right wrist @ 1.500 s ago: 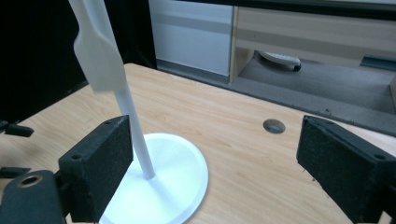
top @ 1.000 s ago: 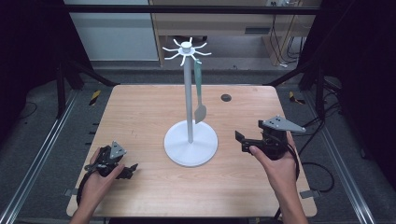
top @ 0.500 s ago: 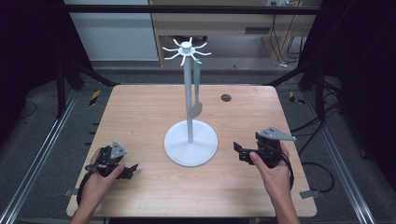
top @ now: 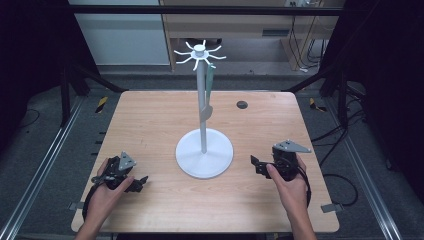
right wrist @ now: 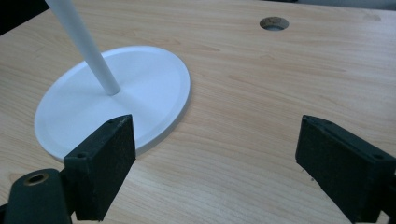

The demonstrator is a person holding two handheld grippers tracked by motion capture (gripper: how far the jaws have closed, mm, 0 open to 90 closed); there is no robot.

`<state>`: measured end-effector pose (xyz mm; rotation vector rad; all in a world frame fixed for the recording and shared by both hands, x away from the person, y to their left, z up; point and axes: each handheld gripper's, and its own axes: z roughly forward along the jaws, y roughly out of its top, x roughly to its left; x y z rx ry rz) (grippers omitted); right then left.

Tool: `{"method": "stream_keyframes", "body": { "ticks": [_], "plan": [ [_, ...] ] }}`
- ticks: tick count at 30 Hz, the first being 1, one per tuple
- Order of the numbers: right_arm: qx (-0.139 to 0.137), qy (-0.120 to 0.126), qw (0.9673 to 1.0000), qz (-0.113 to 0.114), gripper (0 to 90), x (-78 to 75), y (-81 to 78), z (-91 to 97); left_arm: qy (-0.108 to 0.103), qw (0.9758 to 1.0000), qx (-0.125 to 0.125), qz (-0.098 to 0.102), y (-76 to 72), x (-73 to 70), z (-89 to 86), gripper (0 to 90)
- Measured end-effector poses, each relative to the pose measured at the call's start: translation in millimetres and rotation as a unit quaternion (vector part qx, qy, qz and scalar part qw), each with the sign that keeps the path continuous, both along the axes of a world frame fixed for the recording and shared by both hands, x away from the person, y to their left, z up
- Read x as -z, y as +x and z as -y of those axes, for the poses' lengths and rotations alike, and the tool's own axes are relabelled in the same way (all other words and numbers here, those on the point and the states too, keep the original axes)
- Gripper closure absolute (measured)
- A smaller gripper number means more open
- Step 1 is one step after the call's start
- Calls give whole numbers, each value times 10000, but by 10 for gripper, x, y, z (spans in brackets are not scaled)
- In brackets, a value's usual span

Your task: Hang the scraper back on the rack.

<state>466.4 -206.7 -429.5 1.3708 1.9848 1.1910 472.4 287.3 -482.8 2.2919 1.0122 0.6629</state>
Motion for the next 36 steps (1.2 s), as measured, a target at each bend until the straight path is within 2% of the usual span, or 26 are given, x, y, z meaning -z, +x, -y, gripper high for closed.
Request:
{"method": "stream_keyframes", "body": {
  "ticks": [4, 8, 14, 25, 32, 36],
  "plan": [
    [27, 8, 10000, -90, 131, 67, 34, 5, 12, 10000, 13, -4, 0, 1, 4, 32],
    [141, 207, 9996, -155, 143, 131, 65, 13, 15, 10000, 18, -5, 0, 1, 5, 32],
    [268, 188, 9993, -181, 147, 222, 98, -7, 12, 10000, 20, -1, 1, 0, 5, 32],
    [488, -34, 9983, -318, 141, 400, 183, -71, -1, 10000, 28, 13, 10, -2, 14, 32],
    [419, -335, 9976, -447, 144, 504, 170, -93, -4, 10000, 63, 17, 10, -2, 36, 32],
    [437, -300, 9976, -437, 144, 506, 152, -83, 12, 10000, 78, 29, 12, -6, 39, 32]
  ]
}}
